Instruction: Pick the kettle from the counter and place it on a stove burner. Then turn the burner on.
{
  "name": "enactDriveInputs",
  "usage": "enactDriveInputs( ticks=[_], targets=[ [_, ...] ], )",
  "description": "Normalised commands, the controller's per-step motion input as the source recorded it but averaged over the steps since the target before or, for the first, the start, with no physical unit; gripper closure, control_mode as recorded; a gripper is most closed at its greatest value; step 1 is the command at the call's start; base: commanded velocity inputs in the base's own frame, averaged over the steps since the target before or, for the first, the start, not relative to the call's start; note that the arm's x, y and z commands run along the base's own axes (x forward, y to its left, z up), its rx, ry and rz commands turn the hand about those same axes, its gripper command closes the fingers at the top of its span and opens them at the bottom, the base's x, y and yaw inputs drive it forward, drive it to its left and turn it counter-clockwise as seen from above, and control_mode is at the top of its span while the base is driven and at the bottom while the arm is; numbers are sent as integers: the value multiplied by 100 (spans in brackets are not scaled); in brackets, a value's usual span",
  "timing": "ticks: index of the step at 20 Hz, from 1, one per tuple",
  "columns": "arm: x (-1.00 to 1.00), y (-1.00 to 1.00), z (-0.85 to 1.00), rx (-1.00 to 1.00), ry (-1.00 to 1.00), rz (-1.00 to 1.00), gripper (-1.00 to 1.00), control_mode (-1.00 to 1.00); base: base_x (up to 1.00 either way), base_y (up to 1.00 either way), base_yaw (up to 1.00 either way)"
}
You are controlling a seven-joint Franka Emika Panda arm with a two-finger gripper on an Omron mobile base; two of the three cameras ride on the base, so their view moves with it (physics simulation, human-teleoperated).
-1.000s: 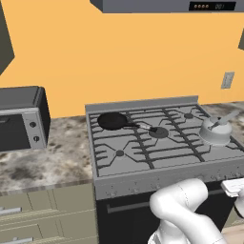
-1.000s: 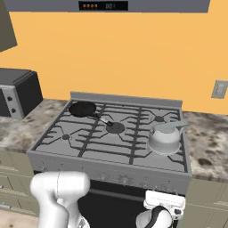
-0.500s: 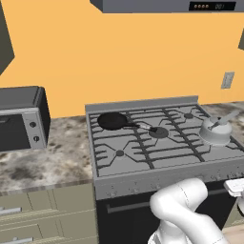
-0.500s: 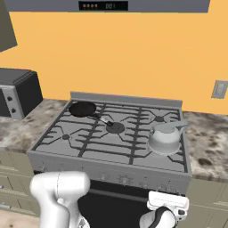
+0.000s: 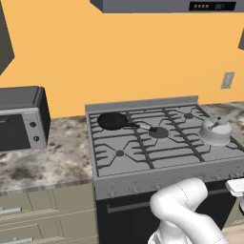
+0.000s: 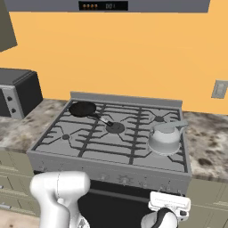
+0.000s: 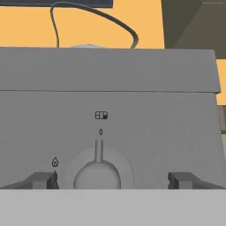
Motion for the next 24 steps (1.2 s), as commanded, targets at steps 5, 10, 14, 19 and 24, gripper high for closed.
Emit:
enactDriveInputs(
  ticks=[5,10,14,19,24],
  targets=[
    [0,0,0,0,0,0,100,-100,0,0,0],
    [0,0,0,0,0,0,100,-100,0,0,0],
    [0,0,0,0,-3,1,100,-100,0,0,0],
    [-11,0,0,-5,-12,22,100,-100,0,0,0],
    [-21,0,0,-13,-10,43,100,-100,0,0,0]
  ],
)
